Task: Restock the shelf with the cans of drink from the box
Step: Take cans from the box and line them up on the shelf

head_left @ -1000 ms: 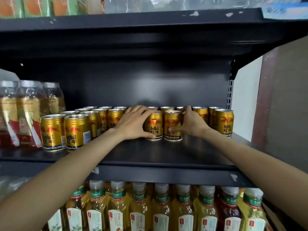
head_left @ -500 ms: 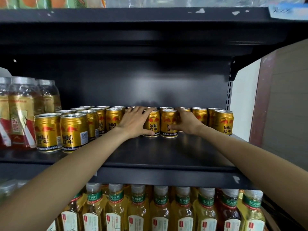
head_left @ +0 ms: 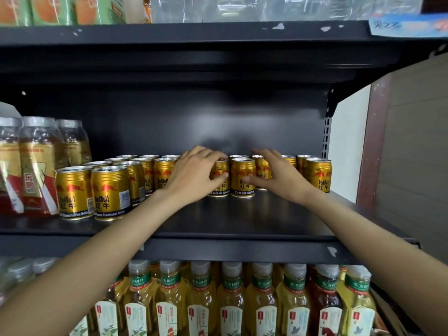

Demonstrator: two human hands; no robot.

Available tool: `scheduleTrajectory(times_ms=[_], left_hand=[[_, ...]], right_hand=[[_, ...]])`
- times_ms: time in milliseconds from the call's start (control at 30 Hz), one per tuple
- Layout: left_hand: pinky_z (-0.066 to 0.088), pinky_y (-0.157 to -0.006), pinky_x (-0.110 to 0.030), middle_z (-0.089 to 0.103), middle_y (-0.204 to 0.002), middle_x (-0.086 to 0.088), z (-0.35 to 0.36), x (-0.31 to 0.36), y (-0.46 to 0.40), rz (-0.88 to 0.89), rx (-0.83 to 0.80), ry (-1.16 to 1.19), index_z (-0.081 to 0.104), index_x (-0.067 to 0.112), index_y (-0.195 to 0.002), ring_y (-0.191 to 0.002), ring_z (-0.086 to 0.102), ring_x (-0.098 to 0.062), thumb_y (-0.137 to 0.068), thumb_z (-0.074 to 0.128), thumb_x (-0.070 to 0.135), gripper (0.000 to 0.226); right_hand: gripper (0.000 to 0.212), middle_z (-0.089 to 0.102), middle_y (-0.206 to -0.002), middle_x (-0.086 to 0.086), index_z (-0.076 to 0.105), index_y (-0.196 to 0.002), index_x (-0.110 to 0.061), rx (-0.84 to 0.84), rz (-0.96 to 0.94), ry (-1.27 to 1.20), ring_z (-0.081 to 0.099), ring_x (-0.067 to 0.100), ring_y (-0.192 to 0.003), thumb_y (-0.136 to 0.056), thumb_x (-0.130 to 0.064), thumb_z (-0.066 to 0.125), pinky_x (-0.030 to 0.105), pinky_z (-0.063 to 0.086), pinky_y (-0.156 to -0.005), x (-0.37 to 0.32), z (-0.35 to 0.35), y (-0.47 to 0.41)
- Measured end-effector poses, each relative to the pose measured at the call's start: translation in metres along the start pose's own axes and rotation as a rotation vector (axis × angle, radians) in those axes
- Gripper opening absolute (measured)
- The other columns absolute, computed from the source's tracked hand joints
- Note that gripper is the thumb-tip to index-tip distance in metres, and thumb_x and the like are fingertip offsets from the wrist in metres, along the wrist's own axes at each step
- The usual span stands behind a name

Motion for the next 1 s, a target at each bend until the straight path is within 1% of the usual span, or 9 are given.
scheduleTrajectory(times_ms=[167, 267, 333, 433, 600, 667, 767, 900, 1000], left_hand=[[0.045, -0.078, -0.026, 0.069, -0.096, 0.009, -0.063, 0.046, 0.077, 0.009, 0.311, 0.233, 0.068, 0.022, -0.102, -0.094, 0.057, -0.009, -0.088, 0.055, 0.033, 0.022], [0.043, -0.067, -0.027, 0.069, -0.078, 0.005, -0.076, 0.061, 0.147, -0.074, 0.563, 0.266, 0.071, 0.012, -0.090, -0.076, 0.059, -0.010, -0.088, 0.055, 0.023, 0.020], [0.045, -0.065, -0.030, 0.067, -0.073, 0.005, -0.066, 0.066, 0.193, -0.156, 0.596, 0.300, 0.071, 0.009, -0.087, -0.070, 0.060, -0.013, -0.088, 0.053, 0.020, 0.022], [0.048, -0.069, -0.030, 0.061, -0.082, 0.013, -0.036, 0.068, 0.269, -0.314, 0.395, 0.402, 0.068, 0.011, -0.093, -0.076, 0.059, -0.008, -0.090, 0.051, 0.021, 0.020], [0.048, -0.070, -0.021, 0.063, -0.083, 0.020, 0.023, 0.069, 0.409, -0.601, -0.226, 0.425, 0.063, 0.022, -0.107, -0.081, 0.061, -0.002, -0.084, 0.056, 0.033, 0.026], [0.044, -0.069, -0.019, 0.066, -0.089, 0.014, 0.037, 0.066, 0.470, -0.726, -0.423, 0.363, 0.064, 0.021, -0.107, -0.086, 0.062, -0.008, -0.083, 0.064, 0.027, 0.025], [0.045, -0.071, -0.026, 0.064, -0.106, 0.005, 0.054, 0.065, 0.552, -0.873, -0.645, 0.292, 0.062, 0.023, -0.111, -0.099, 0.060, -0.017, -0.085, 0.063, 0.028, 0.026], [0.045, -0.081, -0.032, 0.050, -0.128, -0.005, 0.080, 0.073, 0.611, -0.885, -0.833, 0.212, 0.053, 0.020, -0.120, -0.117, 0.049, -0.026, -0.084, 0.062, 0.028, 0.038], [0.043, -0.097, -0.041, 0.046, -0.134, -0.009, 0.106, 0.078, 0.615, -0.660, -0.954, 0.045, 0.046, 0.018, -0.129, -0.126, 0.040, -0.030, -0.083, 0.061, 0.032, 0.051]], right_hand=[[0.042, 0.063, -0.114, -0.006, 0.054, -0.122, -0.020, 0.219, -0.121, -0.245, 0.057, 0.001, -0.107, -0.083, -0.029, 0.066, 0.018, 0.047, -0.091, -0.057, -0.030, 0.088], [0.028, 0.067, -0.097, -0.007, 0.057, -0.113, -0.016, 0.340, -0.122, -0.358, 0.062, -0.002, -0.094, -0.086, -0.019, 0.064, 0.011, 0.048, -0.081, -0.076, -0.016, 0.153], [0.023, 0.066, -0.090, -0.010, 0.058, -0.109, -0.011, 0.400, -0.109, -0.382, 0.063, -0.002, -0.086, -0.087, -0.015, 0.063, 0.008, 0.048, -0.075, -0.082, 0.005, 0.197], [0.019, 0.063, -0.093, -0.011, 0.058, -0.106, -0.013, 0.279, -0.054, -0.414, 0.062, -0.002, -0.088, -0.088, -0.018, 0.058, 0.011, 0.048, -0.077, -0.085, 0.063, 0.262], [0.034, 0.063, -0.109, -0.002, 0.059, -0.116, -0.019, -0.358, 0.191, -0.380, 0.059, 0.015, -0.100, -0.083, -0.027, 0.060, 0.026, 0.047, -0.076, -0.068, 0.202, 0.372], [0.039, 0.061, -0.116, 0.004, 0.057, -0.120, -0.018, -0.595, 0.254, -0.364, 0.059, 0.025, -0.105, -0.081, -0.025, 0.063, 0.036, 0.050, -0.078, -0.067, 0.248, 0.416], [0.044, 0.056, -0.125, 0.007, 0.052, -0.126, -0.018, -0.815, 0.302, -0.311, 0.054, 0.028, -0.113, -0.084, -0.024, 0.063, 0.038, 0.048, -0.082, -0.070, 0.295, 0.466], [0.046, 0.052, -0.126, 0.009, 0.046, -0.129, -0.011, -0.938, 0.267, -0.202, 0.051, 0.030, -0.114, -0.086, -0.023, 0.060, 0.039, 0.044, -0.085, -0.084, 0.337, 0.486], [0.052, 0.041, -0.138, 0.009, 0.039, -0.135, -0.011, -0.980, 0.231, -0.122, 0.042, 0.029, -0.125, -0.088, -0.022, 0.058, 0.036, 0.038, -0.097, -0.092, 0.366, 0.480]])
Point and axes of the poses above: each hand's wrist, its own y-axis away from the middle knuckle, its own z-axis out of the palm, x = y × z, the point moved 8 cm from there along -y, towards the middle knuckle
